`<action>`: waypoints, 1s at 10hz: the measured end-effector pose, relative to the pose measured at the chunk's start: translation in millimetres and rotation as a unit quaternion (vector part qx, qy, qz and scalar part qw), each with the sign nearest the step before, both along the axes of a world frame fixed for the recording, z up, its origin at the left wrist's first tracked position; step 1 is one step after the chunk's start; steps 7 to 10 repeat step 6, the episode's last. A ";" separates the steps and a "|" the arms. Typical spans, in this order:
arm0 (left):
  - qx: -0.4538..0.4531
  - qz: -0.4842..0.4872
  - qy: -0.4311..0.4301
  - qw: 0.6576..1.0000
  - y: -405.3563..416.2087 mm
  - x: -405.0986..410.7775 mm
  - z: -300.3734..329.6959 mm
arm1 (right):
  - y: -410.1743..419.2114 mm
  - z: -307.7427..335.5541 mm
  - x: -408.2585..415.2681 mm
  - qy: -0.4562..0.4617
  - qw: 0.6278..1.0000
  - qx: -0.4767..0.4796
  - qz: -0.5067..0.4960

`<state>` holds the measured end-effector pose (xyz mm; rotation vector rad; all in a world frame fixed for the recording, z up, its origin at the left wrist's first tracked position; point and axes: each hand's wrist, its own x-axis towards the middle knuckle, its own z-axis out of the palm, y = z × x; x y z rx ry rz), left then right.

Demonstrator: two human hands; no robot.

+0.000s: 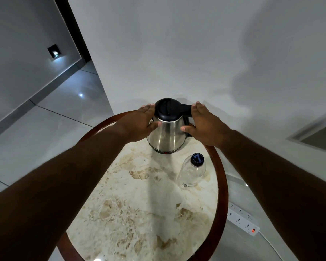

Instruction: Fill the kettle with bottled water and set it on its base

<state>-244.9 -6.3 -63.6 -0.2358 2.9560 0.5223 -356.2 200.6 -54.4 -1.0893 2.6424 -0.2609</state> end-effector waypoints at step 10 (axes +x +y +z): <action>-0.019 0.049 -0.029 0.998 -11.0 52.2 34.3 | 9.8 54.8 13.1 0.019 1.000 0.003 0.009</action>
